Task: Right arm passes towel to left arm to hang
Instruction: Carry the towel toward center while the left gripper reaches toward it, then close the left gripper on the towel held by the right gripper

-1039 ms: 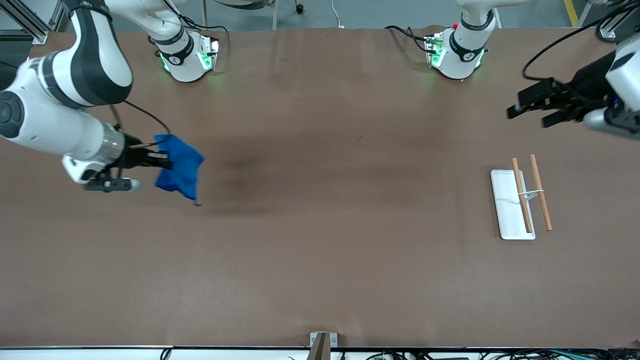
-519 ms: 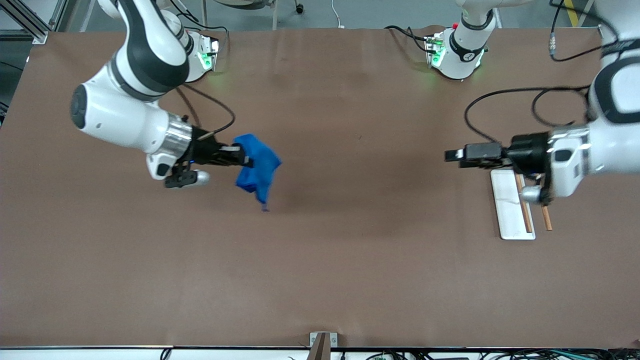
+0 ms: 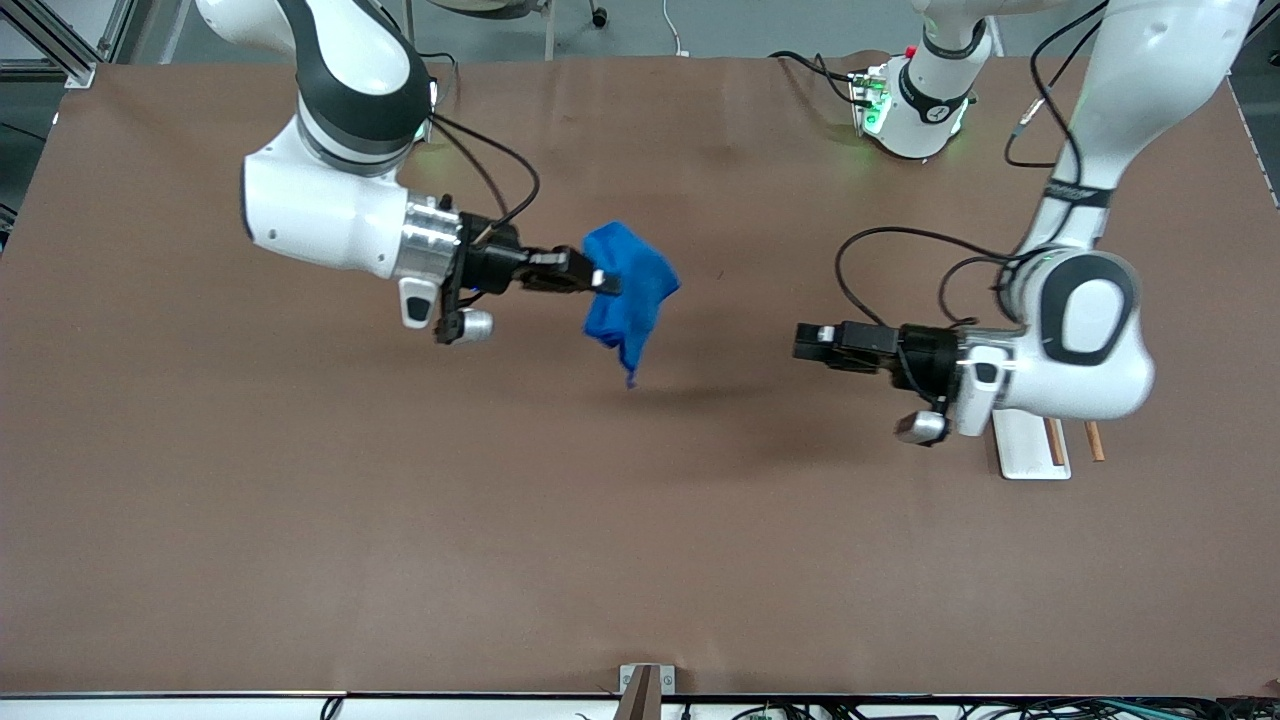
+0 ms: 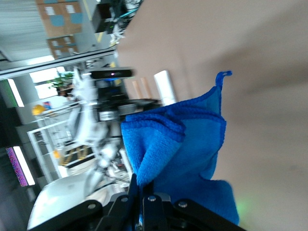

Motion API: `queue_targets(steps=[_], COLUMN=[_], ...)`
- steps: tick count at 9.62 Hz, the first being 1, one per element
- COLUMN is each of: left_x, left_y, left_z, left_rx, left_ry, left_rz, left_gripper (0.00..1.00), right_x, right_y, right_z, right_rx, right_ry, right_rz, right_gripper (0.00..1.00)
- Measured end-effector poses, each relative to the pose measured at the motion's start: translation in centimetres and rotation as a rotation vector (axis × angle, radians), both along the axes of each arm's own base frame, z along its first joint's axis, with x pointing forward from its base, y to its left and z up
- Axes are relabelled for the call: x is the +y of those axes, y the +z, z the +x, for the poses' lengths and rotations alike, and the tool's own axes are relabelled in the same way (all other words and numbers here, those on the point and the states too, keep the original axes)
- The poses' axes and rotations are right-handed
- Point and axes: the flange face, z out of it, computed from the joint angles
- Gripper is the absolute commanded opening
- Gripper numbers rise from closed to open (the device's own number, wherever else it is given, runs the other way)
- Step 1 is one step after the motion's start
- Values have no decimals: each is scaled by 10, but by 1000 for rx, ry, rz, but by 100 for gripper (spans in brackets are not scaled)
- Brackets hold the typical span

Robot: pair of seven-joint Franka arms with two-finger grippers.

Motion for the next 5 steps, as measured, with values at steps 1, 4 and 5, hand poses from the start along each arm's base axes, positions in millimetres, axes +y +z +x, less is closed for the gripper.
queue_targets(steps=[1, 4, 5], left_x=[-14, -34, -29], left_y=[-24, -34, -30], left_z=[-10, -39, -41], left_rx=[15, 91, 102], left_ry=[2, -52, -62], left_rz=[-52, -232, -280], left_gripper=[96, 96, 95], right_x=[9, 21, 25], right_y=[11, 26, 24], right_z=[1, 8, 10], right_rx=[13, 42, 41], right_ry=[-27, -98, -109], right_rz=[63, 168, 169], right_gripper=[0, 0, 0])
